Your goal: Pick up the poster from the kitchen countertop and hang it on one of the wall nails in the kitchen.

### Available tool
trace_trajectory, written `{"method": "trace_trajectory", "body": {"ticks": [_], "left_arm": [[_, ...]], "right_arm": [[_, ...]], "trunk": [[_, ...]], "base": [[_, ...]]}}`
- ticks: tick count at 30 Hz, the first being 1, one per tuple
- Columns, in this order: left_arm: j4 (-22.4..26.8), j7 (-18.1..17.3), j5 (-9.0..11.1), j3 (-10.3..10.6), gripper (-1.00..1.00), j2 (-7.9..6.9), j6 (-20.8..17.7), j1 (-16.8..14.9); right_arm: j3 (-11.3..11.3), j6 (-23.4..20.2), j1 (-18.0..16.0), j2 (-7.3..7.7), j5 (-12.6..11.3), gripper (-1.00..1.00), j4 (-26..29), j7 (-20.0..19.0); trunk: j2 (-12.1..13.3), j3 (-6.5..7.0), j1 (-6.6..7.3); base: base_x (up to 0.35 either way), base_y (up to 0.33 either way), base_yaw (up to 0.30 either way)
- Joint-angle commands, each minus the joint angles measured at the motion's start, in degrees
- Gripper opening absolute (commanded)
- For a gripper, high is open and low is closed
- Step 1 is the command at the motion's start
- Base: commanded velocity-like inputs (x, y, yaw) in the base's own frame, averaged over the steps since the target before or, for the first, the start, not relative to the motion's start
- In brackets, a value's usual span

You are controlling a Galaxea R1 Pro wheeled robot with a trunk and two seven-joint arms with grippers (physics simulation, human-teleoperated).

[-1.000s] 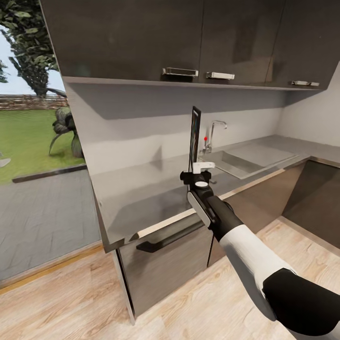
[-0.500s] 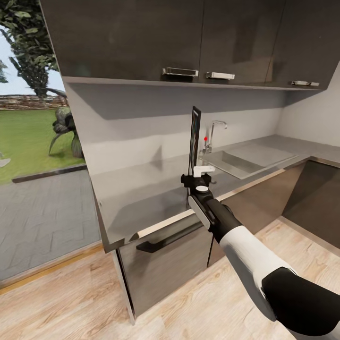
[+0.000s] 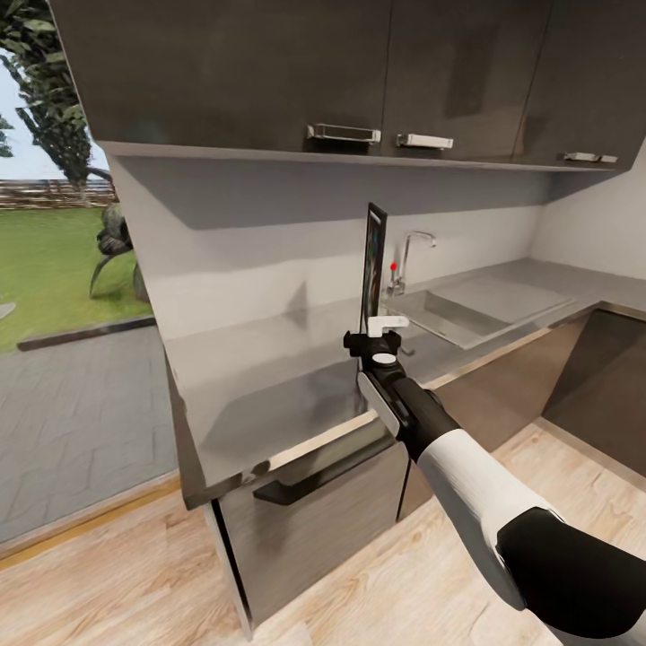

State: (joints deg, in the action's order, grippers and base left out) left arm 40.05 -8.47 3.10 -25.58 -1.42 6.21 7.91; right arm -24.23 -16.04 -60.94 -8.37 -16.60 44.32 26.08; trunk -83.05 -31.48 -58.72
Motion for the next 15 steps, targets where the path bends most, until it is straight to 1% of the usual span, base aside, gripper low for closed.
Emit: {"method": "trace_trajectory", "body": {"ticks": [1, 15], "left_arm": [[0.03, -0.41, 0.32, -0.14, 1.0, 0.02, 0.03, 0.0], [0.03, -0.41, 0.32, -0.17, 1.0, 0.02, 0.03, 0.0]], "right_arm": [[-0.26, -0.21, -0.06, 0.06, -0.62, 1.0, 0.07, 0.46], [-0.22, -0.14, -0.06, 0.11, -0.97, 1.0, 0.05, 0.46]], "trunk": [[-0.03, -0.05, -0.01], [-0.03, -0.05, -0.01]], "base": [[0.042, 0.0, 0.0], [0.011, 0.0, 0.0]]}}
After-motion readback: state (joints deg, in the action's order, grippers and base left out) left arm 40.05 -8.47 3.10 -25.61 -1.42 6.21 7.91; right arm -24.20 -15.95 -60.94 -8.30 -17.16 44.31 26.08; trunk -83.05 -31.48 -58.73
